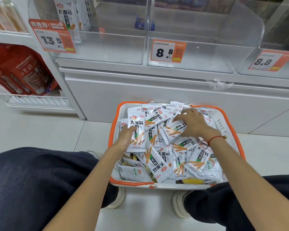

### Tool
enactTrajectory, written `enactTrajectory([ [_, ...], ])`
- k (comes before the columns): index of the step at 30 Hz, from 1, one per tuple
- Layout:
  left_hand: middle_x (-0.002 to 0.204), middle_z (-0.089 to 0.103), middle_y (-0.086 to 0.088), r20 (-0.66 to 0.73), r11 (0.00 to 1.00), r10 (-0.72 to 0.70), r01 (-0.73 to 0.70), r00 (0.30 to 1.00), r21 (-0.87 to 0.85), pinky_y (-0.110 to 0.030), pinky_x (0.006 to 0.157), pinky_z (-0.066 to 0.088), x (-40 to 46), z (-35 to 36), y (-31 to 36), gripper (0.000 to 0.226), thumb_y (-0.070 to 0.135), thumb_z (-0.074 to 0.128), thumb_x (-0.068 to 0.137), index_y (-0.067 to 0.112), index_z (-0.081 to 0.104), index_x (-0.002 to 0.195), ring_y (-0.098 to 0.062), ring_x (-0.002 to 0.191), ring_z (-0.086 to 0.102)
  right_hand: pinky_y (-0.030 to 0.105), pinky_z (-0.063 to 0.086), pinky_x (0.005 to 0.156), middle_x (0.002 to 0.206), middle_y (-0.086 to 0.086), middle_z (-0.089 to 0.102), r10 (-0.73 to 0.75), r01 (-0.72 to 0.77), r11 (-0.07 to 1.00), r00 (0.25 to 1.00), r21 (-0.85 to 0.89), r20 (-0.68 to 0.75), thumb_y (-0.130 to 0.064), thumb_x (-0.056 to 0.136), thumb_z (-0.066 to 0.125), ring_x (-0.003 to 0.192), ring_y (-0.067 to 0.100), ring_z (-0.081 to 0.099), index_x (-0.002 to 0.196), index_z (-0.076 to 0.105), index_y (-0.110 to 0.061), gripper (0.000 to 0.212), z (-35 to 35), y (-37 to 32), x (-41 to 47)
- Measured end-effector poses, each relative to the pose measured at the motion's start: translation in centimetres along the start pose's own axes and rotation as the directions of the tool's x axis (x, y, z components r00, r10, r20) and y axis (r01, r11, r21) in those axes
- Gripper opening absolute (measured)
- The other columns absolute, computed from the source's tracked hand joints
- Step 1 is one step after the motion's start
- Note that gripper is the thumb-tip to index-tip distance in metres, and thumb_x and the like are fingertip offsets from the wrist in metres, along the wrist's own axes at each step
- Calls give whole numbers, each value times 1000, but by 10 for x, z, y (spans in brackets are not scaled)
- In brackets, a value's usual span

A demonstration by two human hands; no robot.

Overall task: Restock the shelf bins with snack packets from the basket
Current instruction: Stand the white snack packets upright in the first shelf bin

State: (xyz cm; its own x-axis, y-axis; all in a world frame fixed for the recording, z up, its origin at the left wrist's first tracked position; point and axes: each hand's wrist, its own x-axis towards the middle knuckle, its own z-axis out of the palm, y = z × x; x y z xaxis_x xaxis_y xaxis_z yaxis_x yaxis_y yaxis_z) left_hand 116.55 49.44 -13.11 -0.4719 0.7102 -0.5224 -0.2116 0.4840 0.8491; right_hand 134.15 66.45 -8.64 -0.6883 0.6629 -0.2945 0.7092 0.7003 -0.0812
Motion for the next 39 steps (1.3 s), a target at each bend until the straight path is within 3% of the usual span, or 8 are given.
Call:
enactTrajectory([
  [5,132,54,-13,47,994,-69,65,997,84,-45,105,38,0,5,3,42,32,37,97,11,45,133,-33,119,51,48,14,116,154,-1,22,-291,283,956,948,77,125,-16,70,79,142,25,9,126,54,-41,67,-33,-41,1],
  [9,95,66,-16,109,988,-138,144,984,-54,-37,80,42,0,12,5,39,34,32,94,10,58,111,-28,85,58,40,17,115,156,-1,20,-435,423,897,896,127,87,0,72,68,142,23,14,127,56,-35,67,-24,-80,0],
  [14,98,74,-8,208,956,-106,158,972,-248,-32,71,52,1,11,4,51,56,32,97,22,69,105,-22,77,69,31,10,116,159,3,10,-382,344,879,923,331,54,4,74,68,146,20,7,149,26,-24,91,-9,-84,3],
  [19,85,68,-6,192,895,-62,140,979,-423,-29,67,49,-7,10,13,26,32,45,95,15,63,101,-20,69,61,38,21,116,155,6,18,-48,155,772,981,616,-187,2,74,70,144,23,14,149,22,-22,92,-20,-90,0],
  [24,79,65,-6,99,897,18,28,995,-441,-30,64,46,-18,-1,47,24,28,39,93,17,60,92,-21,66,59,38,36,105,146,14,40,86,-82,506,995,859,45,-17,97,48,132,29,41,139,40,-3,45,-52,-102,-6],
  [27,80,61,-8,30,914,105,-84,994,-398,-29,63,45,-21,-19,82,27,32,37,91,15,58,95,-21,66,57,37,36,97,146,3,40,16,-184,470,980,863,200,-43,98,43,130,23,42,139,43,-18,48,-73,-117,-5],
  [33,58,61,1,-48,929,280,-283,959,-239,-17,46,40,-26,-71,162,27,29,35,94,17,55,79,-13,50,53,31,44,84,112,0,58,-106,-70,554,983,829,153,-45,99,35,89,15,56,119,53,-22,35,-129,-159,23],
  [39,83,66,-7,-181,899,345,-380,921,-219,-32,74,45,-16,-127,229,21,30,41,92,19,58,85,-22,75,58,29,42,76,71,-5,48,-143,106,625,990,773,-21,-29,98,40,66,11,45,101,51,-19,15,-199,-221,67],
])
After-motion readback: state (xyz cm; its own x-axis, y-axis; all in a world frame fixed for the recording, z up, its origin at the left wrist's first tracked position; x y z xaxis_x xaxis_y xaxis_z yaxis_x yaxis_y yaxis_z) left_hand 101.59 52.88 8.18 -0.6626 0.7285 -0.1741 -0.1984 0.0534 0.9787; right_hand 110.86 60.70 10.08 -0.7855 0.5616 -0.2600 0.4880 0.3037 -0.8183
